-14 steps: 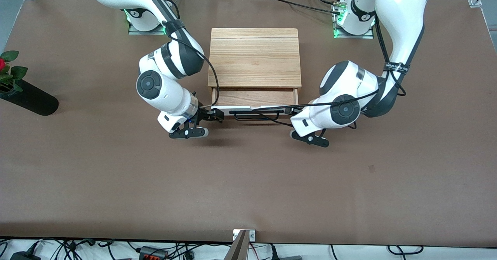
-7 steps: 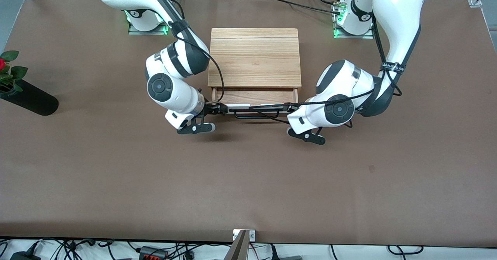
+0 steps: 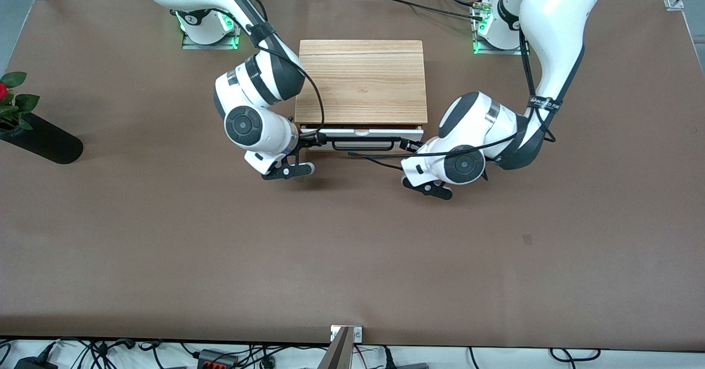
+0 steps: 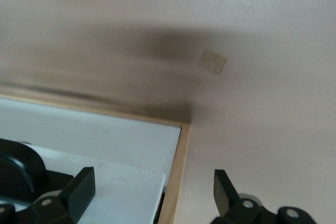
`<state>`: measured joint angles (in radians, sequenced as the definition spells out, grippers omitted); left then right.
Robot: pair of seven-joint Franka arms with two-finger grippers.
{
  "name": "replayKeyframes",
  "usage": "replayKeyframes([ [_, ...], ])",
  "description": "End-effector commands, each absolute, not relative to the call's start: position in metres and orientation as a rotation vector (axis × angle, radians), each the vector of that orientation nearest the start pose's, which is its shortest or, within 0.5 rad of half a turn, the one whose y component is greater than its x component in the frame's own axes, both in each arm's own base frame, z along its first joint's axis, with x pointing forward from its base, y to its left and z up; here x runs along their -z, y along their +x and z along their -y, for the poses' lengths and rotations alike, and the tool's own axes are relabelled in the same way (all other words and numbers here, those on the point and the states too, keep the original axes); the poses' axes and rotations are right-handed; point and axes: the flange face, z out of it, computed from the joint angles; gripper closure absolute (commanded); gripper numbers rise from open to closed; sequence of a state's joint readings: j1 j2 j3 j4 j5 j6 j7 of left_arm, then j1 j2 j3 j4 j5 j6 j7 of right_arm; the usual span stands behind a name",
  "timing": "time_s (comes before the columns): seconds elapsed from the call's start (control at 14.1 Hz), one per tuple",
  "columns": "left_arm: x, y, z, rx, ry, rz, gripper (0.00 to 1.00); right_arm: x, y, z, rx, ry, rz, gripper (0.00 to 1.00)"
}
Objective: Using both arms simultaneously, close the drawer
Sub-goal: 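Push the drawer front into the box with both grippers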
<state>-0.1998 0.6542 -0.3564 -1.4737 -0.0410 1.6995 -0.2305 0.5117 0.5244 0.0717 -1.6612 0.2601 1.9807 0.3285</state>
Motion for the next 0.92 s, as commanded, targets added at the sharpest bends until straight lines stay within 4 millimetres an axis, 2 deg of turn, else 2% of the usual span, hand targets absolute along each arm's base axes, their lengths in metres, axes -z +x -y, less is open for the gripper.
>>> replayKeyframes([
  [0.0, -0.285, 0.576, 0.328, -0.790, -3.081, -0.472, 0.00, -0.297, 0.523, -0.382, -0.541, -2.958, 0.200, 0.00],
  [0.35, -0.271, 0.562, 0.331, -0.896, -3.026, -0.489, 0.00, -0.296, 0.519, -0.384, -0.562, -2.961, 0.209, 0.00],
  [0.5, -0.267, 0.559, 0.330, -0.932, -3.007, -0.490, 0.00, -0.301, 0.518, -0.384, -0.573, -2.960, 0.213, 0.00],
  [0.64, -0.265, 0.559, 0.329, -0.944, -3.001, -0.490, 0.00, -0.313, 0.521, -0.381, -0.556, -2.959, 0.213, 0.00],
  [0.85, -0.269, 0.562, 0.331, -0.955, -3.038, -0.474, 0.00, -0.360, 0.541, -0.368, -0.426, -2.954, 0.205, 0.00],
])
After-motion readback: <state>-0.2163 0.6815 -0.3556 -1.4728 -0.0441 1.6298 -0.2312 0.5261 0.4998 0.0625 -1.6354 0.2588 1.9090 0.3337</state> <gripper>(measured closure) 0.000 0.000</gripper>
